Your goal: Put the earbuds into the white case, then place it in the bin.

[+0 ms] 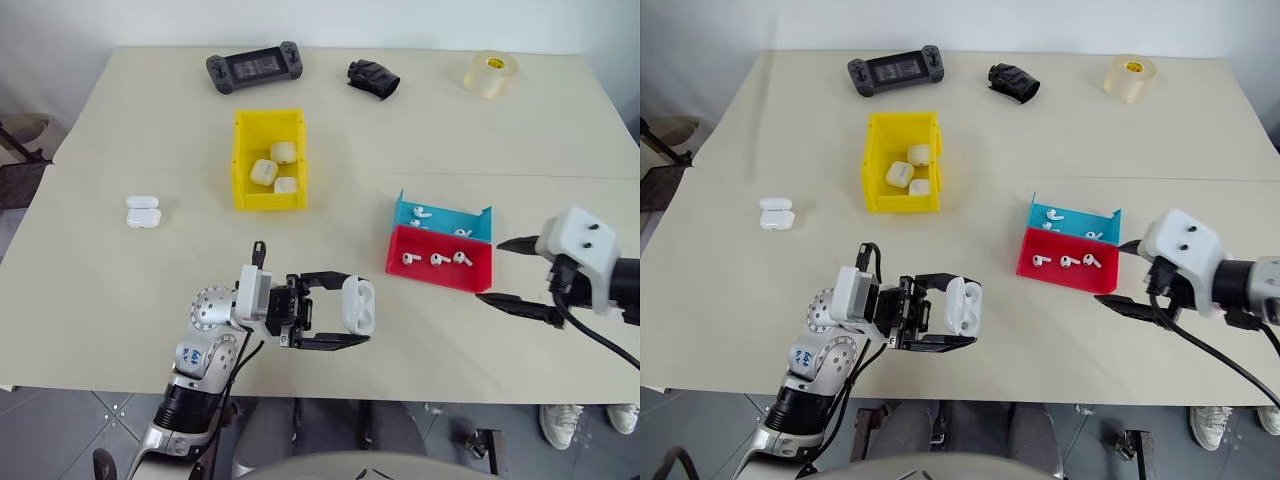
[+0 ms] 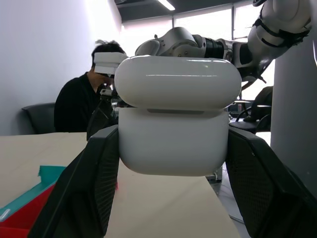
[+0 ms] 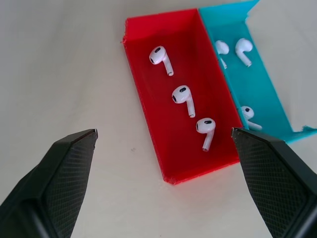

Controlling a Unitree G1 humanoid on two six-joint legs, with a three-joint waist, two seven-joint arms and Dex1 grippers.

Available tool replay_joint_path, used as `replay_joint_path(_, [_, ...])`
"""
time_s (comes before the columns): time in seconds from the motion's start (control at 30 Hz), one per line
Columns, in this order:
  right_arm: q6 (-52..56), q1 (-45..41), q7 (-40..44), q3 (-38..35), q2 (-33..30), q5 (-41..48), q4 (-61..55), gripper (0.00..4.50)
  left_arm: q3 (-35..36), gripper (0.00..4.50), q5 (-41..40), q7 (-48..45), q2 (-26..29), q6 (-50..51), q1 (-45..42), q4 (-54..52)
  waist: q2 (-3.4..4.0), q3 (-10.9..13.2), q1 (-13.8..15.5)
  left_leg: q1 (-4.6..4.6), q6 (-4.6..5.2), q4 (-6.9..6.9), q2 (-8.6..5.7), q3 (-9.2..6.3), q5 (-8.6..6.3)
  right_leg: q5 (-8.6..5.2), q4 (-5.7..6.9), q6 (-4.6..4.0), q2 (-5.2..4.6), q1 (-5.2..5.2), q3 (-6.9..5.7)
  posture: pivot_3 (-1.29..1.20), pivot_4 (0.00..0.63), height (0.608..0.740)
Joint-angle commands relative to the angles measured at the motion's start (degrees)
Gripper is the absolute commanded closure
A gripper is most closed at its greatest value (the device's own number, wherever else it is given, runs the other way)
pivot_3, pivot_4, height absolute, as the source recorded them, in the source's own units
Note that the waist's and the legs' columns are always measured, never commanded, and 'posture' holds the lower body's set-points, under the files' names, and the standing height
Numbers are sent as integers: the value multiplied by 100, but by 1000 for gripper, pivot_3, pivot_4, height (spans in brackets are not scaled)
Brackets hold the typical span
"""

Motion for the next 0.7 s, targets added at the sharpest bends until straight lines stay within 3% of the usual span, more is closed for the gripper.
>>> replay_joint_path(0.03, [412, -993, -7, 1146, -4, -367, 226, 0, -65, 1703, -100, 8, 52, -89, 93, -321, 1, 0, -15, -7, 1, 0, 0, 2, -1, 0, -1, 0, -1, -7, 1, 0, 150, 740])
replay_joint_path(0.23, [496, -2501, 162, 2643, 406, -1278, 1074, 0, -114, 1703, -125, 22, 63, -129, 84, -372, 3, 0, -16, -49, 0, 7, -1, -4, 0, 1, 14, 1, -1, -50, -17, 0, 150, 740])
replay_joint_path(0.37, [397, -3044, 449, 3269, 559, -1795, 1544, 0, -132, 1703, -127, 36, 41, -182, 94, -386, 4, 0, -6, -52, 0, 11, -3, -3, 0, 1, 17, 2, -3, -52, -24, 0, 150, 740])
replay_joint_path(0.7, [-3, -3451, 929, 3596, 758, -2488, 2314, 0, -194, 1703, -79, 94, 78, -273, 212, -494, 4, 0, -20, -58, 0, 10, -2, 0, 0, 1, 38, 2, -4, -62, -33, 0, 150, 740])
